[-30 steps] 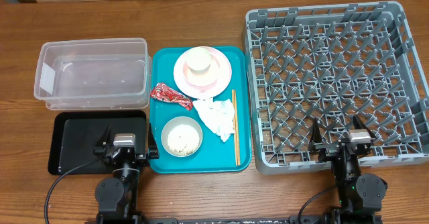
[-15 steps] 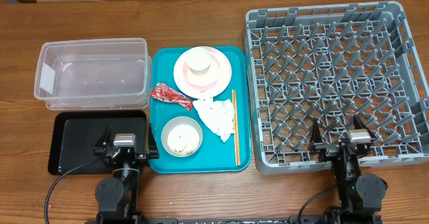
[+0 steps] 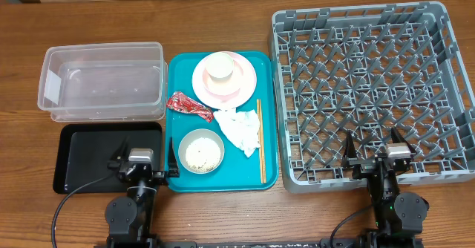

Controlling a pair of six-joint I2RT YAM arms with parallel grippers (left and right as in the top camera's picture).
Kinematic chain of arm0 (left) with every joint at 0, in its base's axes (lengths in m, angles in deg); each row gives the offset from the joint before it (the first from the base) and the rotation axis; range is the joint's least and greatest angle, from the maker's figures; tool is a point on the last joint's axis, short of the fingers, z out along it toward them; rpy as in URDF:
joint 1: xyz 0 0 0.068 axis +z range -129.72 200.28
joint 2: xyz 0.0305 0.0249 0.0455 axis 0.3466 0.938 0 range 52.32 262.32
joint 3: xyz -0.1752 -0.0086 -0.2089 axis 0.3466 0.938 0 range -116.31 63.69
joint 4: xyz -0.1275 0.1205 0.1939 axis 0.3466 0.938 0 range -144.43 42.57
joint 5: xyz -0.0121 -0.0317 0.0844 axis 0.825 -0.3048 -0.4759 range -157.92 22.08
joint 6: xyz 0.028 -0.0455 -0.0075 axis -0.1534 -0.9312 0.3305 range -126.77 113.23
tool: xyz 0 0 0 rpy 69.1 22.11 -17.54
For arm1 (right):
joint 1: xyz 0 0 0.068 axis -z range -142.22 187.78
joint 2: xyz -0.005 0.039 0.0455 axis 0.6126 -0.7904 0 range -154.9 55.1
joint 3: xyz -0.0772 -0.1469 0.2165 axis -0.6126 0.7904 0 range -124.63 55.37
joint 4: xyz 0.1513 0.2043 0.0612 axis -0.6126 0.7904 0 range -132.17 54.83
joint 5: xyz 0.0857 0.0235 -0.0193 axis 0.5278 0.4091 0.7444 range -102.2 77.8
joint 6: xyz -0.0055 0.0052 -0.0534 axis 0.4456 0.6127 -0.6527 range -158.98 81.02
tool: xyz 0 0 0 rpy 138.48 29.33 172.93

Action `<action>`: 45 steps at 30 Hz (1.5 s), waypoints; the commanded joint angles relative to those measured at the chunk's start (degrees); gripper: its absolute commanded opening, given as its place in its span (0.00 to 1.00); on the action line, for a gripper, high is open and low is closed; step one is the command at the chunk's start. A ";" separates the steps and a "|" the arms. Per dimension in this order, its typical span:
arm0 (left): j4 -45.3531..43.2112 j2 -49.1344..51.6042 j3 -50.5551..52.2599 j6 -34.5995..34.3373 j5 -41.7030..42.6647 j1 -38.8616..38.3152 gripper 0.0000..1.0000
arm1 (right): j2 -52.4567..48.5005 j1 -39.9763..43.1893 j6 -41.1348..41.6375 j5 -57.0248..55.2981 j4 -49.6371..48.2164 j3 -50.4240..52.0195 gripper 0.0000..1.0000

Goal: Sort waste into correct bins and load items into the dishwasher

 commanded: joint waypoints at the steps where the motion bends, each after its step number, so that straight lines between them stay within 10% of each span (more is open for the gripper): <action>1: -0.76 -0.50 0.24 -3.32 8.26 0.46 1.00 | 0.57 0.00 -0.20 0.35 -0.33 0.61 1.00; 20: -5.14 -0.48 -7.23 -33.24 21.11 0.46 1.00 | 0.57 0.00 -0.20 0.35 -0.33 0.61 1.00; 28: 10.82 8.07 -30.36 -29.14 21.22 0.48 1.00 | 0.57 0.00 -0.20 0.35 -0.33 0.61 1.00; 39: 50.93 47.89 -74.93 -19.02 26.53 0.46 1.00 | 0.57 0.00 -0.20 0.35 -0.33 0.61 1.00; 45: 58.23 60.26 -81.24 -15.54 26.56 0.46 1.00 | 0.57 0.00 -0.20 0.35 -0.33 0.61 1.00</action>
